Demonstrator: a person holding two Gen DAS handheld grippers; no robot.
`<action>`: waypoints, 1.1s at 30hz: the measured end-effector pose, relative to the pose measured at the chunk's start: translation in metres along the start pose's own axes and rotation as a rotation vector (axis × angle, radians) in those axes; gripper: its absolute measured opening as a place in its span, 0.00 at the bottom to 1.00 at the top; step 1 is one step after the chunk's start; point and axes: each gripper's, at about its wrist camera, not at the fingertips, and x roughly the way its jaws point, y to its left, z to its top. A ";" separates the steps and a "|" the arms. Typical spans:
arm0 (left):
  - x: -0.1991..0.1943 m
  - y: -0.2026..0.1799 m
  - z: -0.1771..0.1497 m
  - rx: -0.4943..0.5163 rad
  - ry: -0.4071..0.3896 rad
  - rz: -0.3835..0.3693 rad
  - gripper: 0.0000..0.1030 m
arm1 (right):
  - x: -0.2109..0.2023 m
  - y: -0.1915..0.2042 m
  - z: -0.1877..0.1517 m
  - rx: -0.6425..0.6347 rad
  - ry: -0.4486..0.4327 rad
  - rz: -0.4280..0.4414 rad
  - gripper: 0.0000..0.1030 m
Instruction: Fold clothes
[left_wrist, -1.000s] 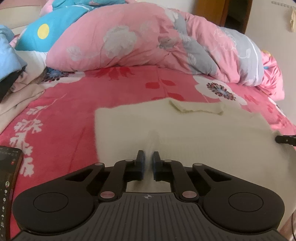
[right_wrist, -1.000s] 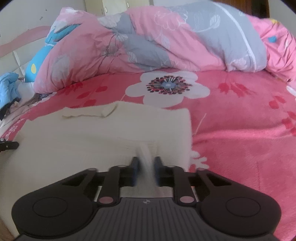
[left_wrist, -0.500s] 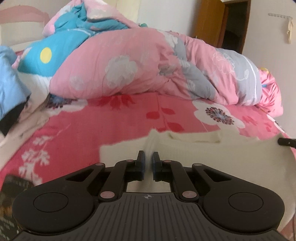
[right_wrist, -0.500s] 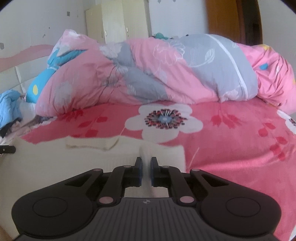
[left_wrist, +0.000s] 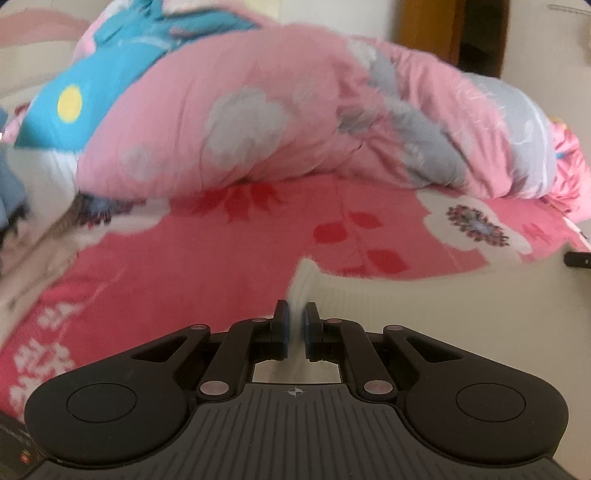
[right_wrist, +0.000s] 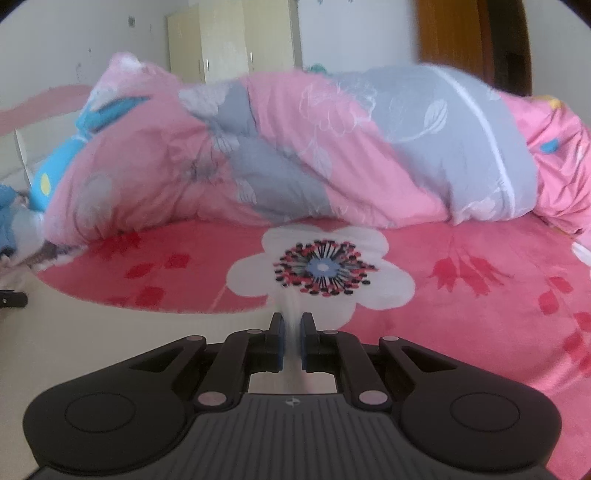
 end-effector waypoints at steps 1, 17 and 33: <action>0.003 0.003 -0.001 -0.011 0.003 0.002 0.06 | 0.007 -0.001 0.001 0.001 0.008 0.001 0.08; 0.029 0.011 0.008 -0.049 -0.020 0.003 0.06 | 0.051 -0.008 0.008 0.036 0.004 0.010 0.08; 0.021 0.034 0.008 -0.172 0.013 0.009 0.33 | 0.066 -0.031 0.000 0.150 0.077 -0.018 0.38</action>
